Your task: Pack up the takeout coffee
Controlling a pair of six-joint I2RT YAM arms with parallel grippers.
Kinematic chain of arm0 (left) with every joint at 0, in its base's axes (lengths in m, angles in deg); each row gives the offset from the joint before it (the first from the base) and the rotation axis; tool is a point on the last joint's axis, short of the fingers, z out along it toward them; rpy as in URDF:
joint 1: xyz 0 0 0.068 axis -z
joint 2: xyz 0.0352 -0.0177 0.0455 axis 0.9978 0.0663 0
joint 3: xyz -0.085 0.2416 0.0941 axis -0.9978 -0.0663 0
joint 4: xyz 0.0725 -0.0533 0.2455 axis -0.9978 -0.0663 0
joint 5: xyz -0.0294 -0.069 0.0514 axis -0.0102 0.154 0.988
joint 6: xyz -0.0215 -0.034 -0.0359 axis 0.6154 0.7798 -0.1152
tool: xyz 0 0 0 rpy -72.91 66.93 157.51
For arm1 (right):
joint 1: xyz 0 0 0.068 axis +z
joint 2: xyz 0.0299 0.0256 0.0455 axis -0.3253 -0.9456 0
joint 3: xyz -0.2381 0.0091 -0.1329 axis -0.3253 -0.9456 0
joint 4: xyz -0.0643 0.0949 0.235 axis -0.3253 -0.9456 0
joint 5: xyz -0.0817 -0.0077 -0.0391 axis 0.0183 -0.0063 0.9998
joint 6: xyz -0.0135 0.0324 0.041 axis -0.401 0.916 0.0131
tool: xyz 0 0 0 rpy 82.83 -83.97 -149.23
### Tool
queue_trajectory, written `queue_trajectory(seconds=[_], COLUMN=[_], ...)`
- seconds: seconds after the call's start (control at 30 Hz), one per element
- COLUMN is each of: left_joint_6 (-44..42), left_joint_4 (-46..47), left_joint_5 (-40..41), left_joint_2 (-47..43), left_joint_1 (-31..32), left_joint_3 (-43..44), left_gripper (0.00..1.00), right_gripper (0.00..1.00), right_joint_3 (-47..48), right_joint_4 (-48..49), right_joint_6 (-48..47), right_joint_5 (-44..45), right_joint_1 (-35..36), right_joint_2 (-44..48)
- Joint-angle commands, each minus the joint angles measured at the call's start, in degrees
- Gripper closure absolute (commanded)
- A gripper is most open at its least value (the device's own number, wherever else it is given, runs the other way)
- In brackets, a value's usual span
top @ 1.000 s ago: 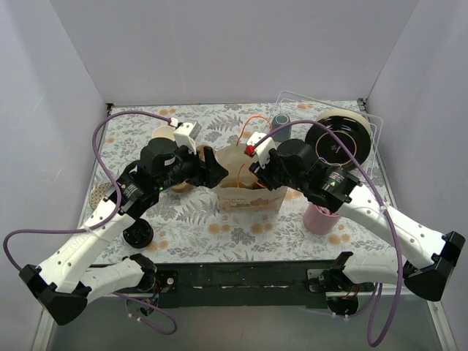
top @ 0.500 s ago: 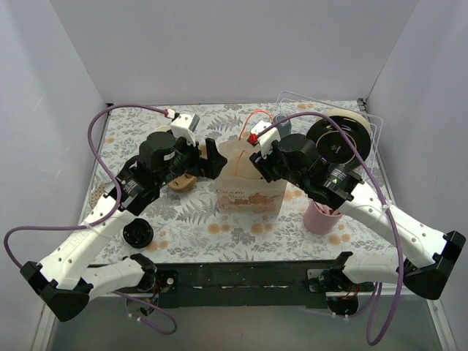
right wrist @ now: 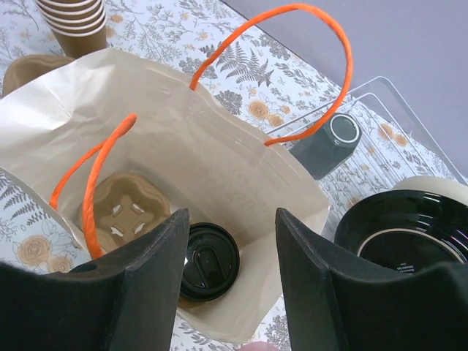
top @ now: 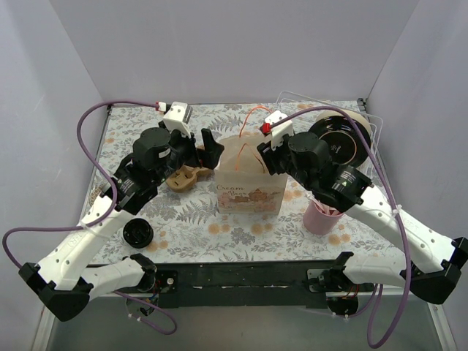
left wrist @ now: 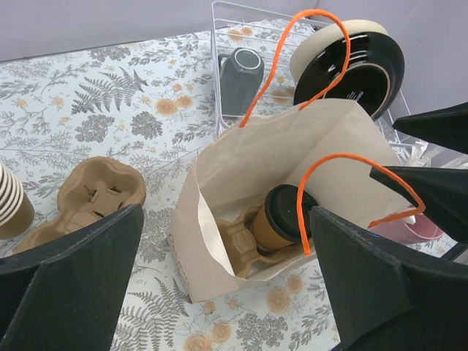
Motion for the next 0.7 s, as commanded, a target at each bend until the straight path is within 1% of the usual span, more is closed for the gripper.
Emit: queue_trajectory(seconds=[0.0,0.1,0.13,0.2,0.23,0.27,0.3,0.33,0.4,0.43,0.47,0.53,0.57,0.63,0.67], left_joint_6=[-1.3,-1.8,-2.3,-2.6,-3.1,-3.5,-3.9,-3.9,-4.3,-4.5,-5.0,-5.5,-6.0,-6.3,-6.6], left_joint_4=[1.7,1.5,1.4,1.5,1.9,2.1,2.2,2.2,2.4,2.6,2.9,3.8,4.1,4.4,4.5], left_joint_5=[2.5,2.2,2.1,1.7,1.4,1.1,0.8,0.5,0.6,0.4,0.2,0.2,0.4,0.4,0.2], left_joint_2=[0.1,0.9,1.3,1.8,2.1,2.2,2.3,2.4,2.2,2.2,2.0,2.2,2.4,2.7,2.7], left_joint_1=[0.0,0.0,0.0,0.0,0.0,0.0,0.0,0.0,0.0,0.0,0.0,0.0,0.0,-0.1,0.0], left_joint_3=[2.5,3.9,4.2,4.8,5.0,5.2,5.4,5.6,5.9,5.9,5.8,5.9,5.8,6.2,6.5], left_gripper=[0.02,0.02,0.02,0.02,0.02,0.02,0.02,0.02,0.02,0.02,0.02,0.02,0.02,0.02,0.02], right_gripper=[0.42,0.42,0.42,0.44,0.44,0.44,0.45,0.46,0.47,0.47,0.47,0.47,0.47,0.46,0.46], right_joint_3=[3.5,5.6,6.7,9.9,11.1,12.1,14.7,15.8,18.4,19.9,20.4,20.7,20.5,19.9,18.2], right_joint_4=[1.6,-1.0,-2.2,-5.4,-9.6,-12.6,-15.3,-21.2,-27.1,-33.0,-35.5,-40.8,-45.4,-49.0,-49.5], right_joint_6=[2.6,4.3,6.4,9.6,13.2,15.0,17.0,19.1,25.3,27.2,30.2,33.1,36.4,39.6,39.6], right_joint_5=[2.2,4.7,5.9,10.6,12.4,15.6,17.1,18.3,21.7,22.4,23.0,22.3,20.9,19.2,16.2], right_joint_1=[-0.3,-0.3,-0.3,-0.2,-0.3,-0.2,-0.3,-0.3,-0.2,-0.4,-0.5,-0.6,-0.8,-1.0,-1.0], right_joint_2=[1.4,1.1,1.1,0.6,0.5,0.3,0.2,0.1,-0.1,-0.1,-0.2,-0.5,-0.8,-0.7,-0.2])
